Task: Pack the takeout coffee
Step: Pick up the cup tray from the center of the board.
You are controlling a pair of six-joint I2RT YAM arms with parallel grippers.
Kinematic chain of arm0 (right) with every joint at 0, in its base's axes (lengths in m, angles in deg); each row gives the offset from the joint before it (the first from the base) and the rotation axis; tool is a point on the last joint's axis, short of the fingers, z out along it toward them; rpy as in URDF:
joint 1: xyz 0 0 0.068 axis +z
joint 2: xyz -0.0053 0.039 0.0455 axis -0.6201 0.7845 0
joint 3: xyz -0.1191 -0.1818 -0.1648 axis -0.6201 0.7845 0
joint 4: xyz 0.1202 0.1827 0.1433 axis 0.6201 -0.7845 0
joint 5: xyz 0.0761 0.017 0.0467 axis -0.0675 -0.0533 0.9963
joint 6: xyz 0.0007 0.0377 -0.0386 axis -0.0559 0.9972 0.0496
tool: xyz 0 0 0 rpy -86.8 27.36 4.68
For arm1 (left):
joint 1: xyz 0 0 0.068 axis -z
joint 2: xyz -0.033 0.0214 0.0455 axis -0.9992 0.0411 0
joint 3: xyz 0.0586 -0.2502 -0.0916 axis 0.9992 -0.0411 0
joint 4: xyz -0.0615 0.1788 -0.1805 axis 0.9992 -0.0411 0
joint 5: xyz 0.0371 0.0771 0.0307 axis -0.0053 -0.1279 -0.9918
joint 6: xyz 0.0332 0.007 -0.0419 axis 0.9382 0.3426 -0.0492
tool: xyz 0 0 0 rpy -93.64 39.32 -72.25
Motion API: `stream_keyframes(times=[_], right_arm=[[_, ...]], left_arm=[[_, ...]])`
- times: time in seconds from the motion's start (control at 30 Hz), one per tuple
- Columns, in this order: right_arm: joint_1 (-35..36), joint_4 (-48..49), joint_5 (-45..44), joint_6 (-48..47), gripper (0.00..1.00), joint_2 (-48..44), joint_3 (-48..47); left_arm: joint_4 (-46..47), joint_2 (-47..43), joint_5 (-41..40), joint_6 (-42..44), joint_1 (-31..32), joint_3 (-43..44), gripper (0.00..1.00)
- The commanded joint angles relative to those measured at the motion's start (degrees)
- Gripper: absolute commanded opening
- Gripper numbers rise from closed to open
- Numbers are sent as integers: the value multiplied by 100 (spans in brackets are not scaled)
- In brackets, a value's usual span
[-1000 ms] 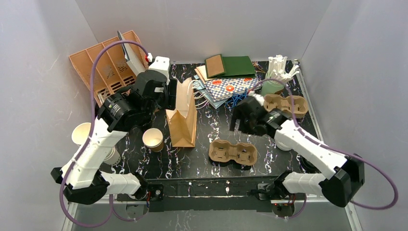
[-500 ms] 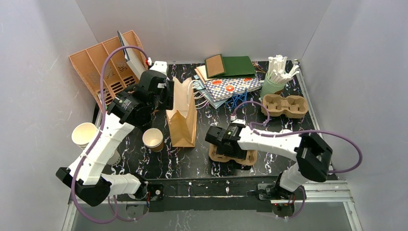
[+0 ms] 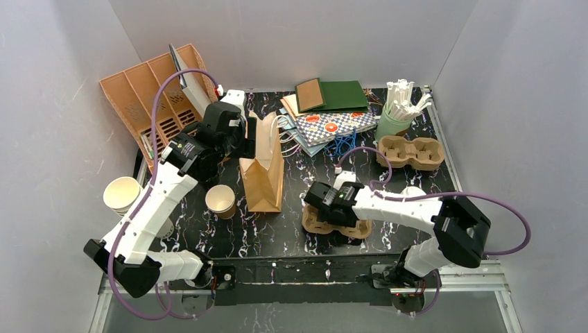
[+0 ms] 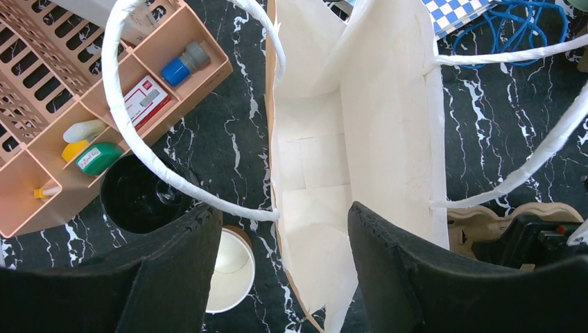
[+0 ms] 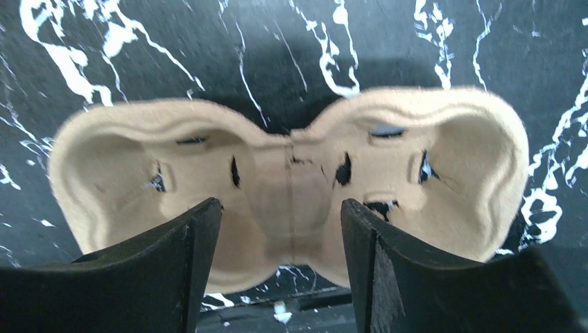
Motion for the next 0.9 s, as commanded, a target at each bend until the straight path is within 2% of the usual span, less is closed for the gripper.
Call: stream_keyframes(times=[0.0, 0.27, 0.57, 0.7, 0.87], right_arm=[[-418, 676, 150, -792, 70, -16, 21], [-644, 921, 290, -1329, 64, 44, -15], [-695, 623, 315, -1146, 64, 511, -53], [-694, 693, 392, -1315, 52, 307, -65], [-701, 724, 440, -1994, 45, -333, -413]], left_arm=[[79, -32, 9, 109, -56, -104, 65], [121, -62, -112, 175, -95, -279, 66], [173, -138, -52, 226, -113, -386, 66], [204, -99, -1, 237, -113, -443, 65], [260, -73, 48, 220, -113, -491, 63]])
